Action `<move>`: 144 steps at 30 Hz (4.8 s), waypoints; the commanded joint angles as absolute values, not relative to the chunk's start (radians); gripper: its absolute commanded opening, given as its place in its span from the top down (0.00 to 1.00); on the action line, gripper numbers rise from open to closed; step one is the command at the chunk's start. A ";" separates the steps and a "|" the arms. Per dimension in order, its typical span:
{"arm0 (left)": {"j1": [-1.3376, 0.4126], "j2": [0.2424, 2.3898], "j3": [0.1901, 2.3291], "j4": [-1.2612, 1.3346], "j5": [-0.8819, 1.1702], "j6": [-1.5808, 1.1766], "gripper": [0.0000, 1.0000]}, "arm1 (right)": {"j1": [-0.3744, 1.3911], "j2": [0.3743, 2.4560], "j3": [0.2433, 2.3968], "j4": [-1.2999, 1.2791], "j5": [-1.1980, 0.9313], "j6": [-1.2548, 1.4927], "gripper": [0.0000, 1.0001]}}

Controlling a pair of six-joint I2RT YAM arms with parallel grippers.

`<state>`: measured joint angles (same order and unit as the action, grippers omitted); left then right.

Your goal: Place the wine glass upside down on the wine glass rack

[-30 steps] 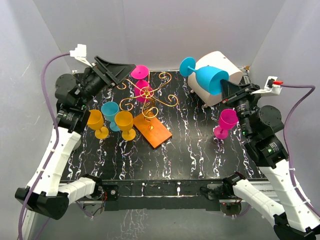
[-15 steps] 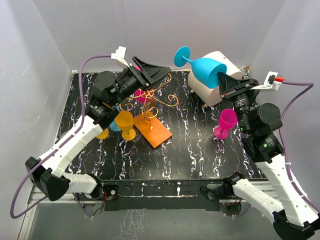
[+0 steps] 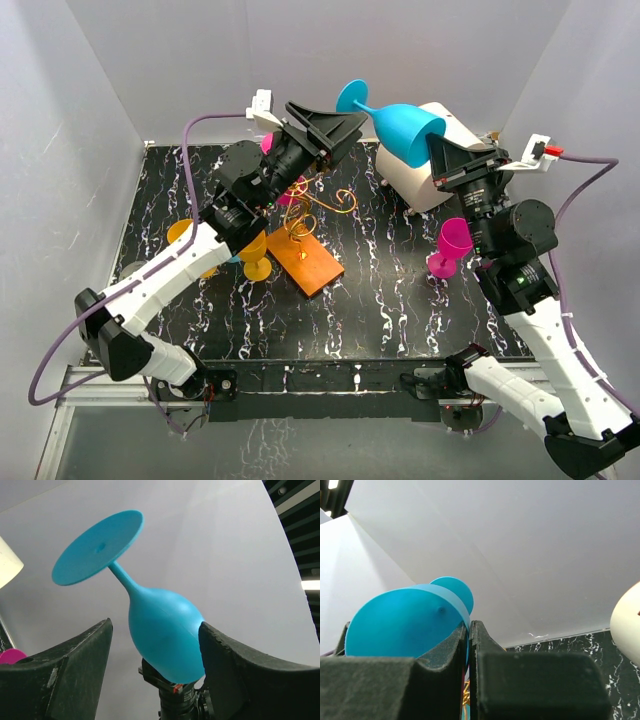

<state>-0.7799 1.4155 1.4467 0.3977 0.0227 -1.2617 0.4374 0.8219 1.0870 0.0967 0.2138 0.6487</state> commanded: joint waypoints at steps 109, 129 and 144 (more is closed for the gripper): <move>-0.792 1.364 1.540 0.487 0.680 0.004 1.00 | 0.437 0.996 1.655 -0.381 -0.318 0.791 0.42; -0.792 1.389 1.525 0.495 0.705 0.035 1.00 | 0.437 1.002 1.599 -0.392 -0.392 0.941 0.97; -0.792 1.256 1.392 0.440 0.526 -0.031 0.32 | 0.438 0.970 1.572 -0.375 -0.210 0.941 1.00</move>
<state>-0.7940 1.3567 1.4101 0.4534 0.5938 -0.0154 0.4374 0.9951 1.5734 -0.4309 -0.3038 0.9554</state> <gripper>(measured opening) 0.661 0.021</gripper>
